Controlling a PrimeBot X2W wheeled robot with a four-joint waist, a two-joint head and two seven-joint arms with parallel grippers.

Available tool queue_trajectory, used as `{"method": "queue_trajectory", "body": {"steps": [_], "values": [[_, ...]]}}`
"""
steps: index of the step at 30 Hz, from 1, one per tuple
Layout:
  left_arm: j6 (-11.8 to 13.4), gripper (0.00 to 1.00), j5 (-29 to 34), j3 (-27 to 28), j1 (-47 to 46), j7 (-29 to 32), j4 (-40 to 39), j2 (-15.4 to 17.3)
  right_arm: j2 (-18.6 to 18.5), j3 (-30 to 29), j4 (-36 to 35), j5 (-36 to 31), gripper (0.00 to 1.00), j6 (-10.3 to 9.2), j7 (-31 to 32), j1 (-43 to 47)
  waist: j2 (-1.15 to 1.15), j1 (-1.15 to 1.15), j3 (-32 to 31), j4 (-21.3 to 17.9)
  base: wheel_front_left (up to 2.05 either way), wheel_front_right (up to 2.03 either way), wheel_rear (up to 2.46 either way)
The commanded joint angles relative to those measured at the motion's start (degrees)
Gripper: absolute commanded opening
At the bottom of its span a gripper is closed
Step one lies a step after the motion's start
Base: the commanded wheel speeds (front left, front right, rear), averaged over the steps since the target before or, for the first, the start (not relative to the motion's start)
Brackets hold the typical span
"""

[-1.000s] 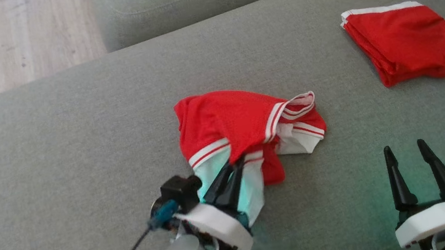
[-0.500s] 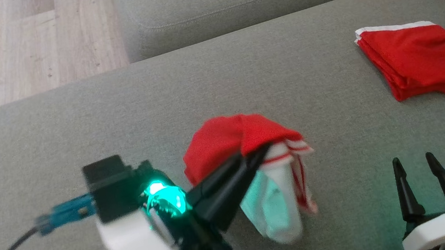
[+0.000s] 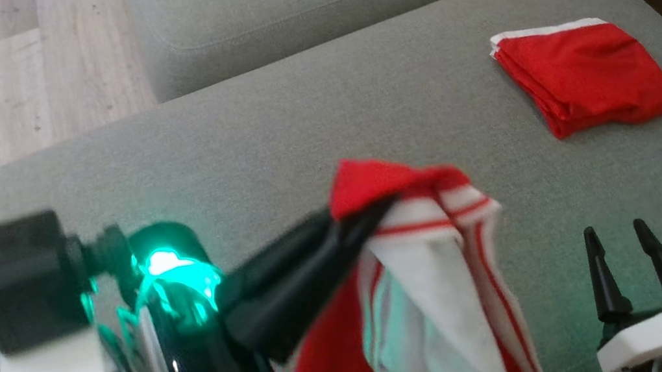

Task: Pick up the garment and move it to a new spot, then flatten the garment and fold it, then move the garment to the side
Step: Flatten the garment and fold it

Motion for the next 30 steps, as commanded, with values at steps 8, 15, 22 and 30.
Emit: {"method": "queue_trajectory", "body": {"steps": [8, 15, 22, 30], "values": [[-0.3, 0.0, 2.4, 4.2, -11.6, 3.5, 14.7, 2.4, -0.4, 5.0, -5.2, 1.4, 1.0, -0.04, -0.6, -5.8, 0.0, 0.01, 4.2, -3.0, 0.0, 0.0, 0.0], [-3.9, 0.0, 12.3, 3.3, -26.4, 2.9, 45.7, 0.9, -0.4, 10.2, -9.3, 4.2, 1.0, -0.04, -0.6, -10.7, 0.0, 0.01, 12.3, -8.0, 0.0, 0.0, 0.0], [-6.6, 0.0, 18.5, 2.6, -34.1, -4.2, 64.2, -2.8, -0.4, 12.6, -10.2, 5.7, 1.0, -0.04, -0.6, -12.9, 0.0, 0.01, 16.7, -10.9, 0.0, 0.0, 0.0], [-10.0, 0.25, 26.0, 0.2, -38.1, -15.5, 82.4, -4.8, -0.4, 14.1, -10.8, 7.0, 1.0, -0.04, -0.6, -14.2, 0.0, 0.01, 18.8, -13.0, 0.0, 0.0, 0.0]]}}
